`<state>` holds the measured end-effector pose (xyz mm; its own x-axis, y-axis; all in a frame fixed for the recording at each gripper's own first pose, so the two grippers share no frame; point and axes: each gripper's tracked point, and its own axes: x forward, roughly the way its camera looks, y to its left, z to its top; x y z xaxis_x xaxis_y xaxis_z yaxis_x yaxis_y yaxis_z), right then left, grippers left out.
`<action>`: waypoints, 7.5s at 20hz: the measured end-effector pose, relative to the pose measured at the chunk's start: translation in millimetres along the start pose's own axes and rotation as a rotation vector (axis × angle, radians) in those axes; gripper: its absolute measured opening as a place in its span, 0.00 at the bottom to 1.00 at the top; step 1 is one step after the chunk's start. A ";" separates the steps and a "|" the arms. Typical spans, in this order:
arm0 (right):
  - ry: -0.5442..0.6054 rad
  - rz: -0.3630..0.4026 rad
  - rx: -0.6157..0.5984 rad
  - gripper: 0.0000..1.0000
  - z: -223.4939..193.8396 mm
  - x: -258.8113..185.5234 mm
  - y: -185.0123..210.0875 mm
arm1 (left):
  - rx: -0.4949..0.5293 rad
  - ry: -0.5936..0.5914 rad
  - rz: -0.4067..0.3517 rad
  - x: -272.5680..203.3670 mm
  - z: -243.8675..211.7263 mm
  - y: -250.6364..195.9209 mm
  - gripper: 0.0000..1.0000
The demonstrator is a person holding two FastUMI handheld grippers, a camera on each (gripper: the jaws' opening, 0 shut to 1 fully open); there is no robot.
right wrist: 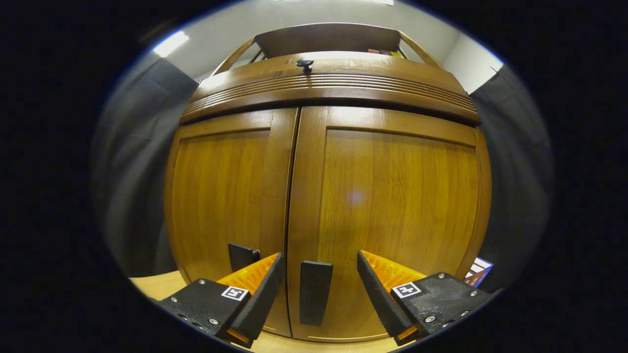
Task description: Open the right door of the double-door shoe cabinet with the right hand, and open the left door with the left hand.
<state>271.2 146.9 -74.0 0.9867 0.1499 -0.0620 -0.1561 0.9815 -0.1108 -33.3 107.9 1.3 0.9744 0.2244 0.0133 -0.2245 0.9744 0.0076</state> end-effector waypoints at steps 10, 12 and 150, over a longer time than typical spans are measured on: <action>0.039 0.009 0.091 0.46 -27.1 13.0 14.8 | 0.008 -0.017 -0.042 13.4 13.5 3.0 0.95; 0.049 0.023 0.105 0.41 -26.6 14.7 18.6 | -0.001 -0.022 -0.054 16.6 15.7 -1.2 0.96; 0.063 -0.124 0.154 1.00 -16.7 -308.0 -142.9 | 0.048 0.166 -0.176 218.2 -126.7 -136.7 0.96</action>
<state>-11.2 -41.5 -55.6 0.9925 0.0233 -0.1198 -0.0197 0.9993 0.0313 211.5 25.0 -123.5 0.9861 0.0536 -0.1573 -0.0475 0.9980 0.0426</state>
